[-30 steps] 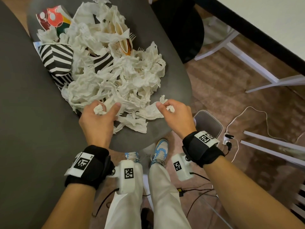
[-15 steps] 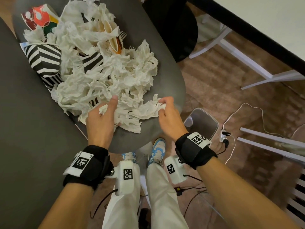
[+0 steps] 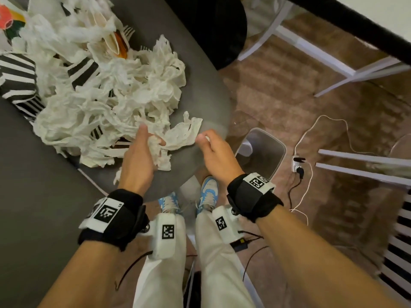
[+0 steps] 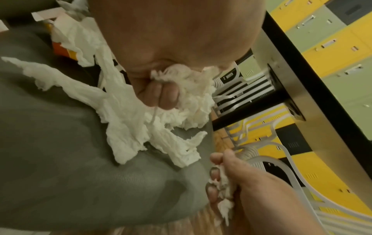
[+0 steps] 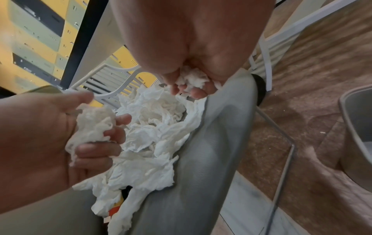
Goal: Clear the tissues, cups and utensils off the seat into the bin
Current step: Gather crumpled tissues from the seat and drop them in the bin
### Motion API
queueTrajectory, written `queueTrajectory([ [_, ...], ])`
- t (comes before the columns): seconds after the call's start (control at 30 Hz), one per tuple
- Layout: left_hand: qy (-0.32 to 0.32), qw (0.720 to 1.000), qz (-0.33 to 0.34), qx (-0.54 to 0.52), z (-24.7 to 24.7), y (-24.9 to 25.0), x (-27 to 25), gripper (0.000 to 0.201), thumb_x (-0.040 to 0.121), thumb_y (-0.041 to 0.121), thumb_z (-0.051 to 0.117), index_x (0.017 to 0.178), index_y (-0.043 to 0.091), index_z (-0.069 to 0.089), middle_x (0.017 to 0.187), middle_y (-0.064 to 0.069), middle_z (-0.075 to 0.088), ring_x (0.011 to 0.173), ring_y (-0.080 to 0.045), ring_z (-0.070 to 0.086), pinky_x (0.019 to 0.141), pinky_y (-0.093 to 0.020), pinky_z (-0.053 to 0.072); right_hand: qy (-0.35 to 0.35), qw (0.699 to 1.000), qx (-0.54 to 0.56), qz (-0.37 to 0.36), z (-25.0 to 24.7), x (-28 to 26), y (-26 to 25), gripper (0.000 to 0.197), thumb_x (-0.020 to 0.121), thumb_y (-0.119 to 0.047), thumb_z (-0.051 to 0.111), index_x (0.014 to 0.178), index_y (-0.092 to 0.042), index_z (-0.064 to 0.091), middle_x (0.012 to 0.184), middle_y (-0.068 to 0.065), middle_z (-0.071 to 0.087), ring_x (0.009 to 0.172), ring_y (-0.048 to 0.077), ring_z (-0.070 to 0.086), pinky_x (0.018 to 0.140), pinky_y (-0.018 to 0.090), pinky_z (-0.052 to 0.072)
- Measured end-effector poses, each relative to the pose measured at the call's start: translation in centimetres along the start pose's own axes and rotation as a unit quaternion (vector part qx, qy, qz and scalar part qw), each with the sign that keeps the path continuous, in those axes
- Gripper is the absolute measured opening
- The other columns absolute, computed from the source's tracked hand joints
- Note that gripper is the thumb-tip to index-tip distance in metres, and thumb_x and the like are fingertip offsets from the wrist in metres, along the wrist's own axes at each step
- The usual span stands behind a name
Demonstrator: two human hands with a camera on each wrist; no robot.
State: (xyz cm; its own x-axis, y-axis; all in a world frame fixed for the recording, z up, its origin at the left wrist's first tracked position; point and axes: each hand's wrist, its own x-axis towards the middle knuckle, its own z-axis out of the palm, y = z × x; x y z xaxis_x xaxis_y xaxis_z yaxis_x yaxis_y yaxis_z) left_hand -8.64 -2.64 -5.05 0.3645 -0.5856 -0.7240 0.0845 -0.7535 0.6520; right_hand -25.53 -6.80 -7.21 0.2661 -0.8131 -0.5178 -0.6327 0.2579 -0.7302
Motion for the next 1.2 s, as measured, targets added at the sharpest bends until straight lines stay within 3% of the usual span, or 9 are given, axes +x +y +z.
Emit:
queueTrajectory([
  [0.13, -0.052, 0.991, 0.050, 0.109, 2.4, -0.2, -0.5, 0.027, 0.094, 0.033, 0.042, 0.104, 0.021, 0.063, 0.107, -0.006, 0.065, 0.097, -0.019, 0.060, 0.091, -0.036, 0.048, 0.018, 0.997, 0.069, 0.032, -1.7, -1.3, 2.3, 0.029, 0.101, -0.020, 0.037, 0.099, -0.007, 0.062, 0.100, 0.002, 0.053, 0.104, 0.019, 0.050, 0.093, 0.030, 0.034],
  [0.2, -0.090, 0.983, 0.060, 0.147, 4.1, -0.2, -1.1, 0.016, 0.097, 0.028, 0.045, 0.105, 0.026, 0.059, 0.100, -0.004, 0.064, 0.083, -0.013, 0.059, 0.077, -0.028, 0.051, 0.045, 0.996, 0.063, 0.033, -3.1, -2.0, 4.1, 0.030, 0.099, -0.012, 0.037, 0.102, -0.009, 0.067, 0.099, 0.002, 0.051, 0.104, 0.019, 0.050, 0.092, 0.026, 0.033],
  [0.33, -0.163, 0.968, 0.075, 0.174, 8.4, -0.8, -2.0, 0.012, 0.098, 0.025, 0.050, 0.107, 0.031, 0.055, 0.099, -0.001, 0.069, 0.098, -0.037, 0.061, 0.091, -0.051, 0.050, 0.079, 0.992, 0.013, 0.093, -6.5, -3.5, 8.5, 0.042, 0.095, 0.002, 0.039, 0.133, -0.006, 0.053, 0.114, 0.008, 0.049, 0.117, 0.023, 0.048, 0.097, 0.014, 0.028],
  [0.43, -0.199, 0.943, 0.108, 0.245, 12.7, -1.1, -2.0, 0.012, 0.100, 0.022, 0.045, 0.103, 0.025, 0.056, 0.086, 0.008, 0.063, 0.087, -0.028, 0.060, 0.075, -0.033, 0.049, 0.115, 0.981, -0.014, 0.156, -9.2, -4.6, 12.3, 0.046, 0.092, 0.002, 0.045, 0.136, -0.009, 0.048, 0.131, 0.016, 0.052, 0.121, 0.030, 0.050, 0.103, 0.030, 0.038],
  [0.6, -0.247, 0.903, 0.069, 0.345, 21.6, -2.8, -0.6, 0.010, 0.096, 0.019, 0.045, 0.091, 0.025, 0.050, 0.106, -0.004, 0.056, 0.093, -0.019, 0.051, 0.078, -0.032, 0.037, 0.163, 0.961, 0.010, 0.223, -11.5, -5.3, 19.3, 0.024, 0.092, -0.008, 0.053, 0.114, -0.010, 0.061, 0.103, 0.014, 0.066, 0.096, 0.027, 0.063, 0.070, 0.027, 0.051],
  [0.77, -0.316, 0.809, 0.099, 0.486, 29.4, -6.0, 2.4, 0.043, 0.090, -0.001, 0.048, 0.130, 0.015, 0.046, 0.134, -0.011, 0.041, 0.118, -0.029, 0.049, 0.098, -0.033, 0.038, 0.137, 0.958, -0.058, 0.244, -11.8, -3.3, 25.7, 0.027, 0.089, -0.008, 0.058, 0.116, -0.010, 0.063, 0.111, 0.014, 0.066, 0.105, 0.032, 0.061, 0.091, 0.038, 0.050],
  [0.9, -0.281, 0.746, 0.181, 0.576, 32.5, -8.4, 5.2, 0.043, 0.084, 0.014, 0.068, 0.124, 0.014, 0.052, 0.120, -0.014, 0.062, 0.111, -0.034, 0.058, 0.093, -0.040, 0.047, 0.118, 0.965, -0.064, 0.225, -11.3, -1.4, 29.6, 0.036, 0.087, -0.016, 0.065, 0.123, -0.015, 0.063, 0.120, 0.014, 0.064, 0.108, 0.032, 0.060, 0.092, 0.036, 0.049],
  [1.07, -0.271, 0.719, 0.188, 0.612, 33.6, -10.6, 8.2, 0.066, 0.078, 0.024, 0.077, 0.135, 0.016, 0.045, 0.130, -0.012, 0.058, 0.119, -0.034, 0.054, 0.097, -0.040, 0.044, 0.081, 0.964, -0.079, 0.239, -10.6, 0.2, 32.5, 0.062, 0.084, -0.023, 0.069, 0.141, -0.016, 0.044, 0.134, 0.014, 0.053, 0.121, 0.032, 0.052, 0.101, 0.037, 0.043],
  [1.2, -0.295, 0.752, 0.182, 0.561, 32.0, -11.4, 8.3, 0.083, 0.079, 0.032, 0.075, 0.149, 0.027, 0.030, 0.153, -0.006, 0.036, 0.136, -0.028, 0.040, 0.110, -0.047, 0.035, 0.023, 0.963, -0.108, 0.246, -11.0, -0.7, 32.2, 0.087, 0.082, -0.025, 0.072, 0.151, -0.017, 0.019, 0.150, 0.013, 0.032, 0.131, 0.033, 0.042, 0.105, 0.039, 0.039],
])
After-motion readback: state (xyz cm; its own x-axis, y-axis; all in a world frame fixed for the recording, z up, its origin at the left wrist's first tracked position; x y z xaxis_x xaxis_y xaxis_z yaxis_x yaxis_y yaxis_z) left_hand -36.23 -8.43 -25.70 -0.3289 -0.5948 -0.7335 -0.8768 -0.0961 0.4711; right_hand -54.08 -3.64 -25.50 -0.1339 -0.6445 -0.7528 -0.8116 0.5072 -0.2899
